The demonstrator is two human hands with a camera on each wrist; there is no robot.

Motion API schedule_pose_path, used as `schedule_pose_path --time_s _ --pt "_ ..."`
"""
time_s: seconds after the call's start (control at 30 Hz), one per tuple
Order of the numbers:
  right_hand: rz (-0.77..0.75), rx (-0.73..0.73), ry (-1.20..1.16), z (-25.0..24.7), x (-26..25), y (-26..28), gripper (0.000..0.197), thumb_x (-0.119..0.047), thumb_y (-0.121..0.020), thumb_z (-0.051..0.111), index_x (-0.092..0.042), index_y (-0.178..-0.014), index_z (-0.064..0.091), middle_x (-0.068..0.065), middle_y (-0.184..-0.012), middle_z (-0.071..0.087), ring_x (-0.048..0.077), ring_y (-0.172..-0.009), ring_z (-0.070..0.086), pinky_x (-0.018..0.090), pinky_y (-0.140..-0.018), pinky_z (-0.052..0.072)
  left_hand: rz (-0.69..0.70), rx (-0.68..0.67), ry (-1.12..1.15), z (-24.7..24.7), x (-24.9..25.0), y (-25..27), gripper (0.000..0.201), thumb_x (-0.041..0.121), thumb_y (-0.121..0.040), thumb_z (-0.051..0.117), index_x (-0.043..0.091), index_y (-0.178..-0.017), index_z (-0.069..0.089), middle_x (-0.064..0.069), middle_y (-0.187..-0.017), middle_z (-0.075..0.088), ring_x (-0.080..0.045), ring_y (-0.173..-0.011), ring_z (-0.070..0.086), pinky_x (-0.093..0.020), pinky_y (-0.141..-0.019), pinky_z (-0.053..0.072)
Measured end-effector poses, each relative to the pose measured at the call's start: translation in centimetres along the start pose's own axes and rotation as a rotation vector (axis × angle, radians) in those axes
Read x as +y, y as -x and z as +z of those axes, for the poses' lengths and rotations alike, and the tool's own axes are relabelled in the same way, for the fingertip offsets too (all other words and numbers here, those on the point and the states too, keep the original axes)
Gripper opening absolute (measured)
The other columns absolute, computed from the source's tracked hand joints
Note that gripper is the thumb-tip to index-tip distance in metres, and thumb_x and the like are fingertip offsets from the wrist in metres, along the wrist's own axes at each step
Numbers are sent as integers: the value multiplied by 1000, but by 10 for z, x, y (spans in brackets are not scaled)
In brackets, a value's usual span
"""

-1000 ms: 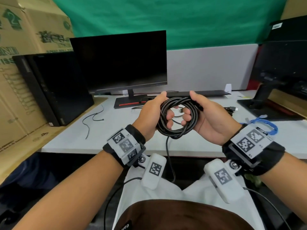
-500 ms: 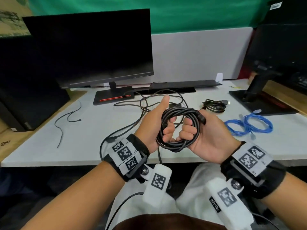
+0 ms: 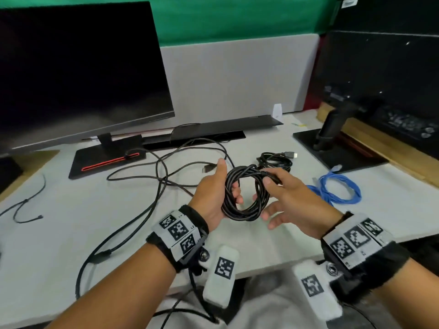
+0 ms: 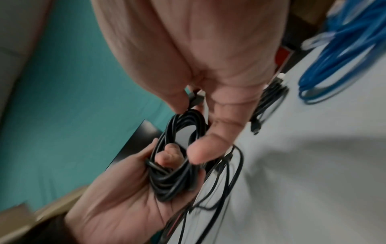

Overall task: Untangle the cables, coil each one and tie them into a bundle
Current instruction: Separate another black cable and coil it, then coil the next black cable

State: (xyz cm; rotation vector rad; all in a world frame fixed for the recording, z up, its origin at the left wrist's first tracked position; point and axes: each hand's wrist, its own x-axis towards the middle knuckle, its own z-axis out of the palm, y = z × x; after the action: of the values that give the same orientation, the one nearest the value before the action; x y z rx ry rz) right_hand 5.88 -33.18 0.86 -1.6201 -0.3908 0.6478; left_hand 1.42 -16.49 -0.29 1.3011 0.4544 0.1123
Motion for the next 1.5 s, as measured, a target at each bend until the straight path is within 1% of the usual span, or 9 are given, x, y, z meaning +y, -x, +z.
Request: schedule_pose_path --time_s 0.17,0.4,0.57,0.7,0.83,0.97,1.13,1.33,1.5 --pt "-5 135 164 -43 -13 -44 14 -15 -105 46 -7 -115 53 19 -82 62 25 -41 50 29 -39 45 45 -63 -334 25 16 -40 58 51 -105 33 8 -85 67 -6 -75 70 -22 -68 68 -34 -63 61" --pt "95 378 -88 -106 -35 -137 15 -1 -104 39 -3 -92 48 16 -80 50 19 -35 52 29 -39 49 192 -164 -1243 22 29 -80 40 45 -101 48 18 -128 59 -7 -131 60 -28 -118 56 -32 -97 45" --pt "147 488 -9 -114 -35 -191 9 -8 -104 44 -3 -111 48 17 -107 60 27 -86 69 30 -66 58 127 -252 -1435 21 16 -94 56 48 -100 49 24 -149 39 0 -156 40 -22 -140 41 -34 -113 35" --pt "285 363 673 -113 -28 -193 53 -59 -98 43 -12 -90 66 7 -96 70 28 -95 65 37 -90 53 94 -277 -1443 21 11 -98 53 43 -100 52 22 -147 41 -1 -154 41 -22 -139 41 -34 -111 36" --pt "236 414 347 -118 -17 -212 40 -9 -94 61 3 -131 54 19 -123 62 28 -100 66 28 -69 58 131 -300 -1444 18 11 -98 40 32 -99 55 18 -137 54 -2 -144 51 -22 -131 48 -32 -108 40" --pt "230 558 453 -97 -32 -210 21 -8 -92 59 3 -110 60 18 -88 68 29 -70 70 42 -67 62 175 -277 -1195 7 19 -97 23 13 -95 59 10 -115 72 -5 -121 69 -18 -114 61 -21 -91 46" --pt "184 -31 667 -29 -36 -191 17 -26 -91 68 -13 -99 64 13 -93 71 23 -58 69 35 -53 59 260 -81 -953 -14 38 -86 34 -12 -85 53 14 -91 75 -6 -106 72 -23 -108 64 -34 -96 51" --pt "189 -214 1108 27 -22 -182 49 -55 -82 71 -21 -111 51 7 -83 63 19 -50 67 28 -48 58 331 32 -1366 -79 72 -57 7 24 -92 65 24 -98 69 9 -98 62 -15 -96 60 -24 -77 46" --pt "104 -117 1212 44 -19 -181 14 -17 -95 55 -6 -91 49 6 -64 51 15 -45 49 15 -31 39 -181 119 -1770 -137 61 -32 49 57 -87 63 20 -118 56 2 -111 58 -20 -98 56 -33 -78 45"
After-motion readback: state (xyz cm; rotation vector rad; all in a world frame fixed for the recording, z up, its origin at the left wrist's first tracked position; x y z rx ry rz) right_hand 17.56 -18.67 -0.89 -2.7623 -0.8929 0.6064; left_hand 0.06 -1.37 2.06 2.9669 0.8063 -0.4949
